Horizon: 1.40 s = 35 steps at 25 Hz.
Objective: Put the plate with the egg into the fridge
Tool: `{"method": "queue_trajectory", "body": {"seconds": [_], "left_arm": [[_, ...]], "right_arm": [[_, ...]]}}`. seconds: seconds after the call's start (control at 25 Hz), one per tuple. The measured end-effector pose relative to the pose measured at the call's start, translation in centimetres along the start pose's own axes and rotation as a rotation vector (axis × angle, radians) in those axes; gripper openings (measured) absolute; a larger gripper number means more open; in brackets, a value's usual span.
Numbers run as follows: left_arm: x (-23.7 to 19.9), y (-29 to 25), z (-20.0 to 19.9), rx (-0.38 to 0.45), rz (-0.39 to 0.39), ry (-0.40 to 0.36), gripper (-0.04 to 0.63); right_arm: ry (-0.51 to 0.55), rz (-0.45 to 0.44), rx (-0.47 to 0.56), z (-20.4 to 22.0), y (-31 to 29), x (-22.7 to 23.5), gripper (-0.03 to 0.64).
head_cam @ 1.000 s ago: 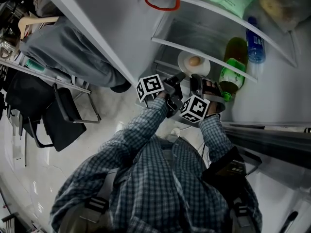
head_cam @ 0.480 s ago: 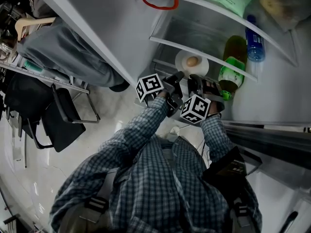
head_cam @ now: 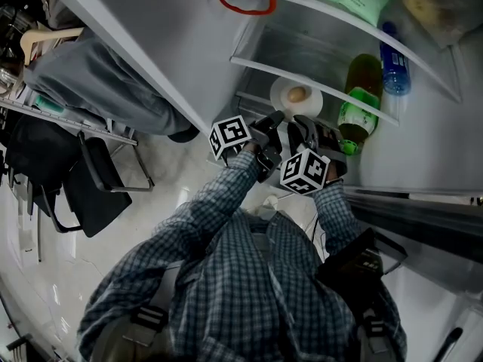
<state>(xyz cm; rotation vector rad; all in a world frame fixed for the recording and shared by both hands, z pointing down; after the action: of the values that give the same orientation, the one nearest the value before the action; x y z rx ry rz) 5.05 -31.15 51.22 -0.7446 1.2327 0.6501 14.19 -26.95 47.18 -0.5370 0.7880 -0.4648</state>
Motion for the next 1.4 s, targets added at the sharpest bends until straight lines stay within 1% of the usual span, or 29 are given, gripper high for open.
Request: {"method": "queue_trajectory", "body": {"seconds": [0.16, 0.32, 0.56, 0.72, 0.84, 0.92, 1.04, 1.12, 1.16, 1.24, 1.28, 1.36, 1.4], "left_arm": [[0.1, 0.1, 0.1, -0.011, 0.001, -0.027, 0.043], [0.2, 0.1, 0.2, -0.023, 0.009, -0.043, 0.043], [0.9, 0.1, 0.8, -0.074, 0.033, -0.113, 0.043], [0.9, 0.8, 0.9, -0.066, 0.024, -0.136, 0.043], [1.2, 1.2, 0.9, -0.07, 0.023, -0.188, 0.043], [1.5, 1.4, 0.9, -0.072, 0.045, -0.214, 0.043], [2.2, 1.9, 0.8, -0.065, 0.088, -0.247, 0.043], [2.8, 2.1, 0.8, -0.064, 0.106, -0.279, 0.041], [3.1, 2.2, 0.9, -0.063, 0.114, -0.294, 0.041], [3.7, 2.4, 0.9, -0.058, 0.127, -0.32, 0.04], [4.0, 2.4, 1.0, -0.055, 0.132, -0.336, 0.028], [4.7, 2.6, 1.1, -0.05, 0.139, -0.381, 0.007], [5.1, 2.7, 1.2, -0.051, 0.144, -0.406, 0.007]], "right_arm": [[-0.068, 0.023, 0.043, -0.1, 0.6, 0.2, 0.069], [-0.071, 0.021, 0.024, 0.3, 0.5, -0.1, 0.069], [-0.095, 0.025, 0.02, 0.5, 1.0, -0.4, 0.069], [-0.152, 0.034, 0.04, 0.6, 1.8, -0.5, 0.069], [-0.194, 0.021, 0.068, 0.6, 2.7, -0.6, 0.067], [-0.253, 0.017, 0.091, 0.7, 3.3, -0.5, 0.067], [-0.424, 0.014, 0.133, 0.8, 4.4, 0.2, 0.067], [-0.541, 0.025, 0.159, 0.8, 5.1, 0.8, 0.02], [-0.577, 0.031, 0.169, 0.8, 5.4, 1.1, 0.007], [-0.619, 0.037, 0.189, 0.5, 6.0, 1.5, 0.006], [-0.635, 0.038, 0.199, 0.3, 6.3, 1.7, 0.006], [-0.681, 0.041, 0.218, 0.0, 6.9, 2.0, 0.006], [-0.706, 0.043, 0.226, -0.1, 7.2, 2.1, 0.006]]}}
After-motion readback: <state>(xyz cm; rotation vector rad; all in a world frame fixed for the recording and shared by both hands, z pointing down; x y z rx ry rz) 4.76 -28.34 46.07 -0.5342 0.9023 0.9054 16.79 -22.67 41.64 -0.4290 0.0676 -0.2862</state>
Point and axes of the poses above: the fingertips, and each gripper's own axes: y backward along the fingers, x to its right, z out of its underside, the point moved 7 cm from there along y, backward along the fingers, and after that the axes turned 10 degrees about -y, right-handed, at the moved point
